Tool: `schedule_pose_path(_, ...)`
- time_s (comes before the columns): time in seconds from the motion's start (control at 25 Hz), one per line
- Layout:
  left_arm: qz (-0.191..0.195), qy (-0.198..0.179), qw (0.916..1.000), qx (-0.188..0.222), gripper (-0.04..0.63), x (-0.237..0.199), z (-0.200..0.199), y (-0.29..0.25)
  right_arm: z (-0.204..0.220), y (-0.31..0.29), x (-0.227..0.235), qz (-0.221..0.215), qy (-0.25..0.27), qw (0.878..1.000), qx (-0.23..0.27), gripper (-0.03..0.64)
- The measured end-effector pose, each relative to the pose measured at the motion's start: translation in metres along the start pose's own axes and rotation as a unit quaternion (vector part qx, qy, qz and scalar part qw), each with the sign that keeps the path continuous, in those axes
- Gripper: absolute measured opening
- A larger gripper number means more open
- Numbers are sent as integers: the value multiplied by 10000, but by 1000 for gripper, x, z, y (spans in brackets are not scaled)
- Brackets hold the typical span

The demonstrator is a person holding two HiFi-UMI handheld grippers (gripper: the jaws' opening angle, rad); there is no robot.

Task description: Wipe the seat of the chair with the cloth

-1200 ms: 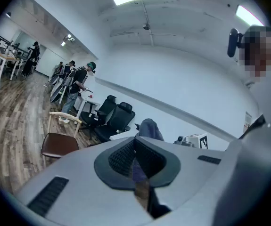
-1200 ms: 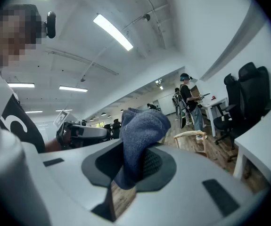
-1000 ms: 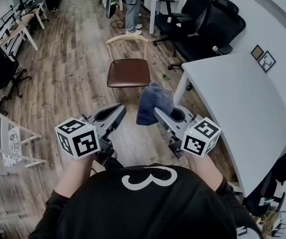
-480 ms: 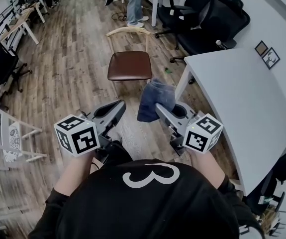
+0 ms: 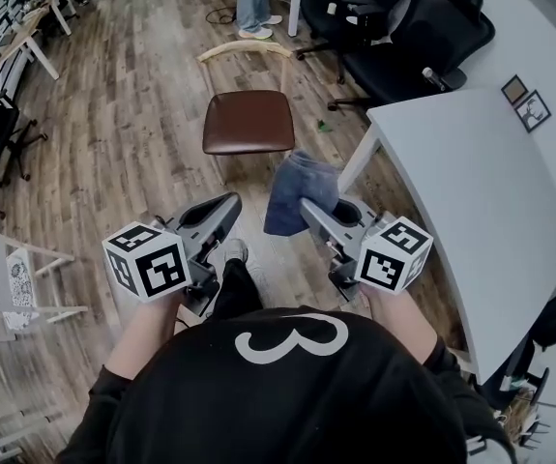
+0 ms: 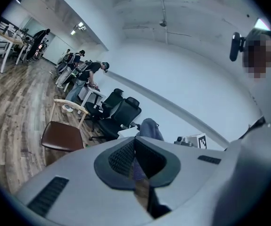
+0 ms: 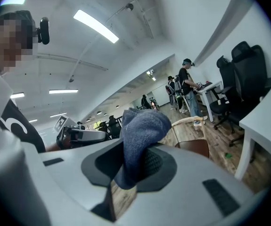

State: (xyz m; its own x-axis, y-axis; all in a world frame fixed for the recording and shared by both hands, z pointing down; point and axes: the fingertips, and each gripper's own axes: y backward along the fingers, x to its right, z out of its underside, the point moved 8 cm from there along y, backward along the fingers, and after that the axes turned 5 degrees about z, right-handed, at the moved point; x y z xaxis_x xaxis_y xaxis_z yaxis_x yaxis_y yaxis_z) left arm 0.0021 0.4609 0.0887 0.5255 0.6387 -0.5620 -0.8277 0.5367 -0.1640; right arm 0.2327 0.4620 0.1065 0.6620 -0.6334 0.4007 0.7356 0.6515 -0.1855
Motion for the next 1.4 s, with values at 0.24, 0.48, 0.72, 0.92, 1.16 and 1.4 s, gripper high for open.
schedule_pose_path(0.24, 19, 169, 9997, -159, 14, -84, -43, -28, -18, -77, 43, 201, -231, 9994, -160, 72)
schedule_pose_path(0.48, -90, 613, 9971, -436, 14, -187, -83, -53, -31, -173, 87, 397, -585, 9963, -479, 72)
schedule_pose_path(0.72, -190, 1062, 9921, -636, 14, -289, -114, -60, -46, -263, 119, 640, -615, 9925, -839, 72)
schedule_pose_path(0.92, -234, 1034, 9913, -777, 14, -339, -134, -69, -53, -304, 137, 725, -727, 9905, -919, 72)
schedule_pose_path(1.16, -325, 1161, 9892, -839, 14, -372, -138, -83, -49, -337, 155, 635, -801, 9880, -1154, 72)
schedule_pose_path(1.4, -760, 1651, 9797, -850, 14, -410, -124, -90, -39, -380, 193, 366, -1167, 9809, -1511, 72)
